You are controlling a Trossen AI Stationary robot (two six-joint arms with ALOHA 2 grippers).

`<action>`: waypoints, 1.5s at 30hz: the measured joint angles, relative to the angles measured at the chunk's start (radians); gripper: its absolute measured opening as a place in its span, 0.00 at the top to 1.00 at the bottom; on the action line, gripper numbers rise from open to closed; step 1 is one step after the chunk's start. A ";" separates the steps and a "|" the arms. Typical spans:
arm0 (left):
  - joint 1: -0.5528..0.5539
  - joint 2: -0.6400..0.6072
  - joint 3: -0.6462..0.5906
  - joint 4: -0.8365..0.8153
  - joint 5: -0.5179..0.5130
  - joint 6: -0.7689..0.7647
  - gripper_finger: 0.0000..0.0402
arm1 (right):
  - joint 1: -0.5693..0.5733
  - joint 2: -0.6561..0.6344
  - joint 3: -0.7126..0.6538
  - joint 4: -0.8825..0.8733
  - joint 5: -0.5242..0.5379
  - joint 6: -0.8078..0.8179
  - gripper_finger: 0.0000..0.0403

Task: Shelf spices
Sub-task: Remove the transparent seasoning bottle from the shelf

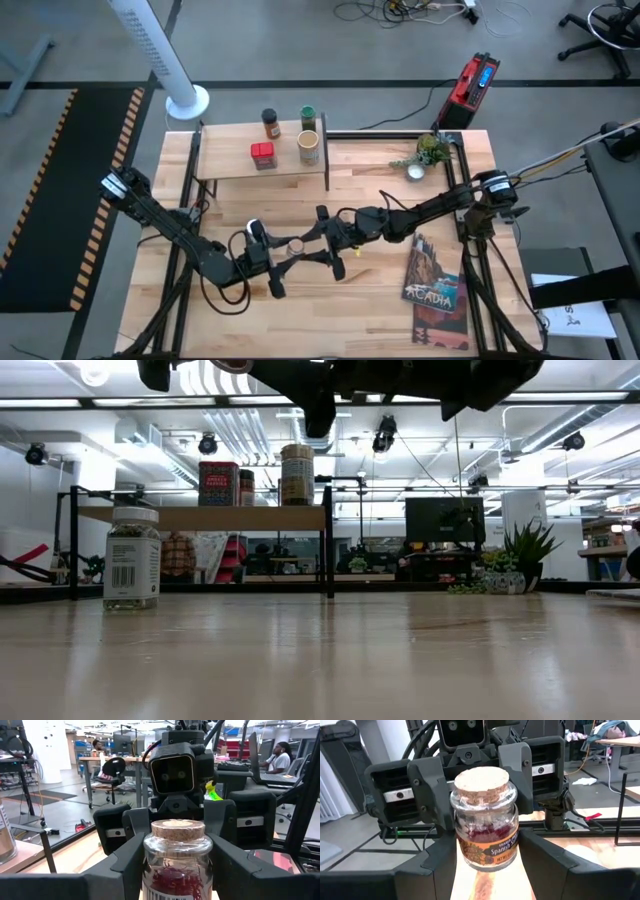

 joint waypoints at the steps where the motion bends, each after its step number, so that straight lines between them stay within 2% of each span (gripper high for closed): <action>1: 0.001 0.000 0.000 0.001 0.001 0.000 0.57 | 0.000 0.000 0.002 -0.001 0.000 0.000 0.54; 12: 0.005 0.000 0.000 0.008 0.002 0.000 0.58 | 0.000 0.000 0.010 -0.002 -0.001 0.001 0.54; 20: 0.034 0.000 0.000 0.004 0.071 -0.029 0.58 | -0.002 0.000 0.010 -0.009 -0.008 0.013 0.54; 38: 0.065 0.000 0.000 -0.023 0.093 -0.073 0.58 | -0.002 0.000 0.010 -0.028 0.004 0.017 0.54; 45: 0.068 0.000 0.000 -0.037 0.096 -0.091 0.57 | -0.002 0.000 0.010 -0.031 0.008 0.009 0.61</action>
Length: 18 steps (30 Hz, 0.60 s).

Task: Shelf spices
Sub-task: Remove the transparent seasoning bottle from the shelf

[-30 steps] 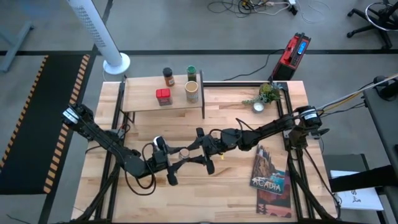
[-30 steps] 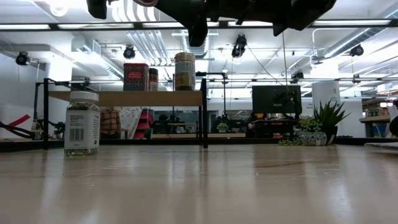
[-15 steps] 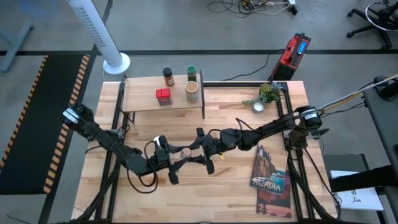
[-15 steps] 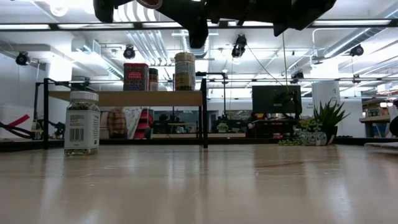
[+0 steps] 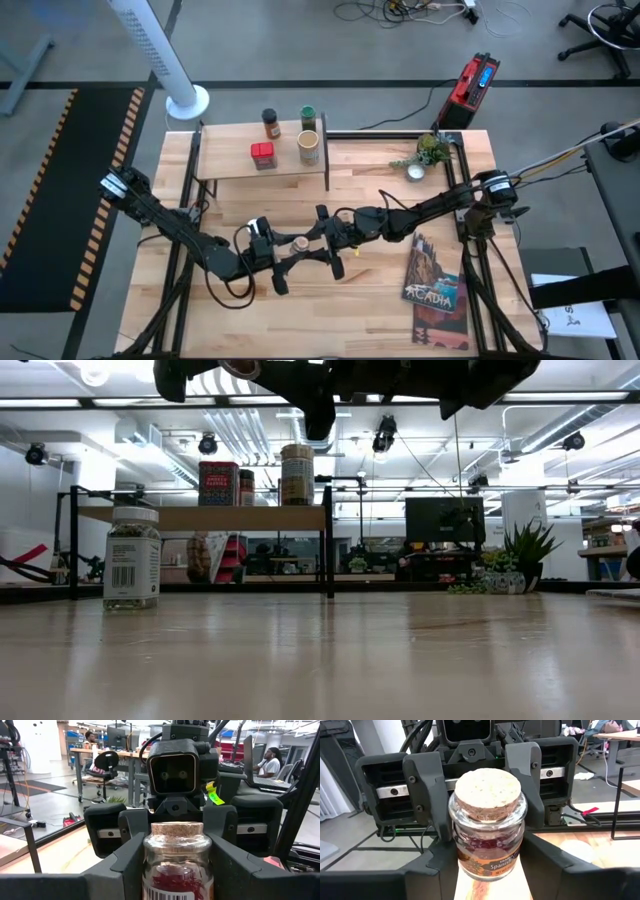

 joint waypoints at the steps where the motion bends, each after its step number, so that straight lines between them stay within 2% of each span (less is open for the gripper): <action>1: 0.000 0.000 0.000 0.000 0.000 -0.001 0.57 | 0.000 0.000 0.000 0.001 0.000 -0.003 0.62; 4: 0.000 0.000 0.000 0.000 0.000 -0.001 0.58 | 0.000 0.000 0.000 0.003 -0.003 0.002 0.61; 10: 0.002 0.000 0.002 -0.002 0.017 0.007 0.58 | 0.000 0.004 0.026 -0.024 -0.034 0.012 0.46; 14: 0.003 0.000 0.003 -0.001 0.031 0.008 0.58 | 0.001 0.015 0.086 -0.116 -0.042 -0.016 0.36; 18: 0.001 0.000 0.003 -0.003 0.028 0.010 0.58 | 0.000 0.015 0.126 -0.200 -0.037 -0.052 0.32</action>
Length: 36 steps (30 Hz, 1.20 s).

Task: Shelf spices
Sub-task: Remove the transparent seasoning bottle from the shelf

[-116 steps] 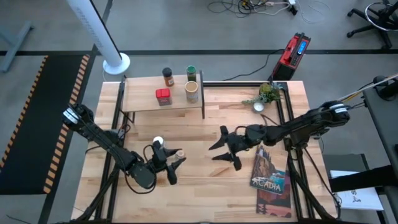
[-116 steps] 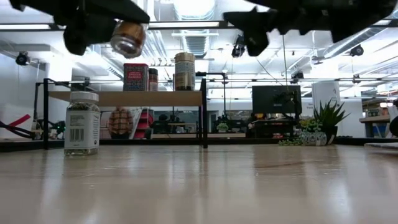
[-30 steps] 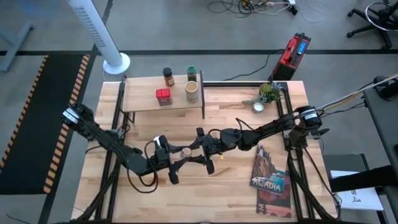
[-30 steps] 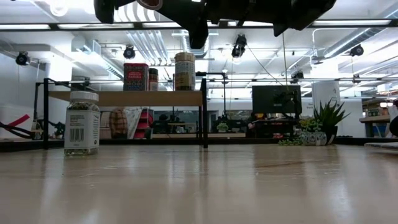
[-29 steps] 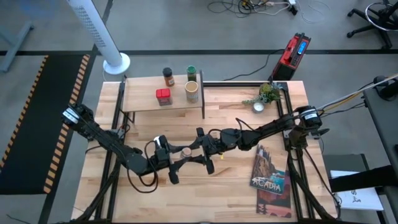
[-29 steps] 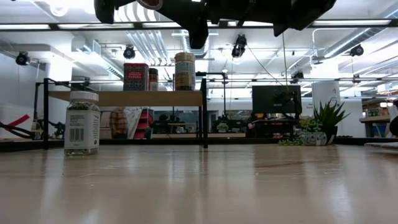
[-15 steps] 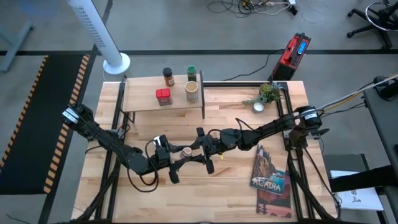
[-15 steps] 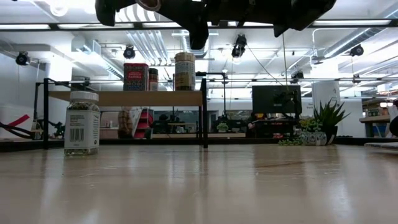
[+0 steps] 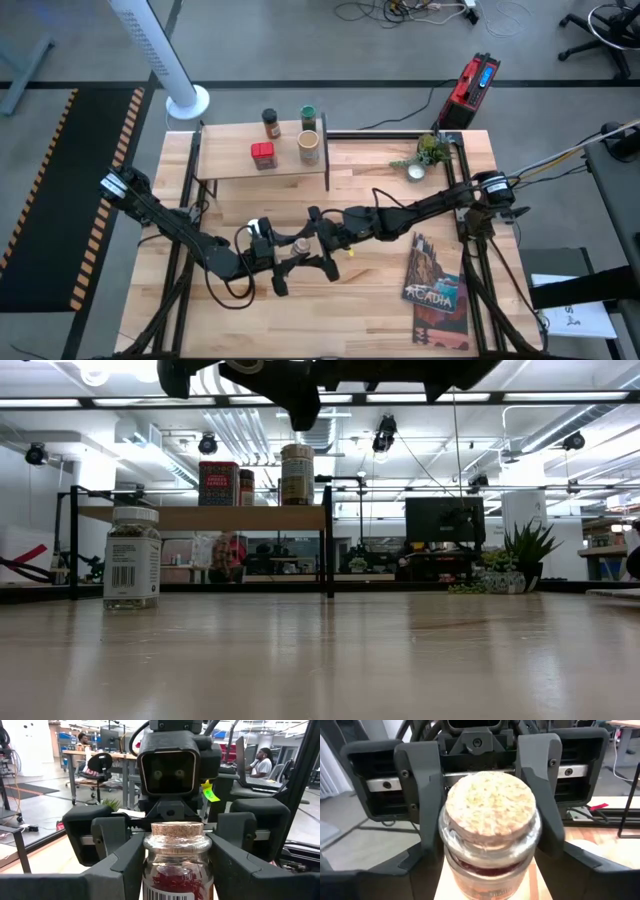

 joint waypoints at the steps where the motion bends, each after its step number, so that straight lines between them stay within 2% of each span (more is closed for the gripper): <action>1: 0.000 0.000 0.000 -0.001 -0.002 0.000 0.58 | 0.000 0.000 0.001 0.001 0.001 -0.003 0.33; 15: -0.001 0.000 0.000 -0.016 -0.004 -0.017 0.58 | 0.001 0.000 -0.001 0.012 0.004 -0.006 0.57; 22: -0.001 0.000 0.000 -0.034 -0.002 -0.027 0.57 | 0.001 0.000 -0.003 0.004 0.003 -0.006 0.57; 30: -0.003 0.001 -0.001 -0.054 -0.001 -0.009 0.50 | 0.001 0.000 -0.003 -0.018 0.000 -0.002 0.57; 36: -0.007 -0.006 -0.001 -0.071 0.000 0.008 0.49 | 0.003 0.000 -0.003 -0.025 0.003 -0.003 0.57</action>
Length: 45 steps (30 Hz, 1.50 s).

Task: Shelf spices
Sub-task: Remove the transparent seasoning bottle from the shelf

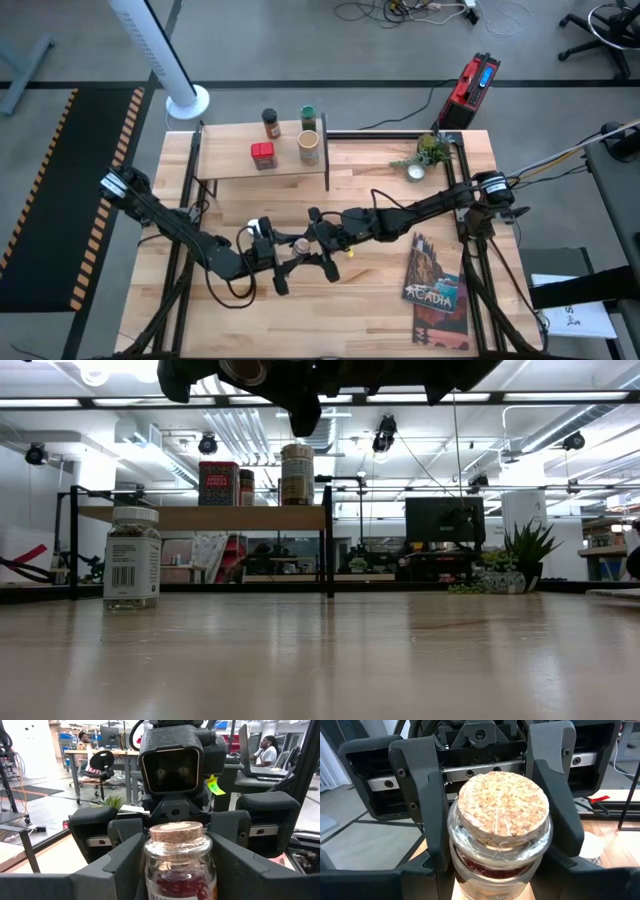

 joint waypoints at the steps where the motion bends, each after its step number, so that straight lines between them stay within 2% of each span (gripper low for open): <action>1: 0.000 -0.007 0.000 -0.009 0.002 0.002 0.49 | 0.000 0.000 0.000 0.001 0.001 0.000 0.57; 9: -0.005 -0.052 -0.002 -0.061 0.019 -0.012 0.48 | -0.001 -0.001 0.000 0.014 0.005 -0.003 0.57; 19: -0.017 -0.062 -0.003 -0.070 0.021 -0.035 0.36 | 0.000 -0.003 0.000 0.011 -0.008 -0.007 0.57; 25: -0.032 -0.107 -0.004 -0.151 0.022 -0.054 0.32 | 0.000 -0.005 0.000 0.014 -0.007 -0.007 0.57; 39: -0.102 -0.271 -0.004 -0.324 0.026 -0.057 0.37 | 0.002 -0.004 -0.009 0.011 0.000 -0.007 0.57; 45: -0.107 -0.355 -0.003 -0.403 0.025 -0.046 0.40 | 0.013 0.068 -0.011 0.079 0.000 0.008 0.57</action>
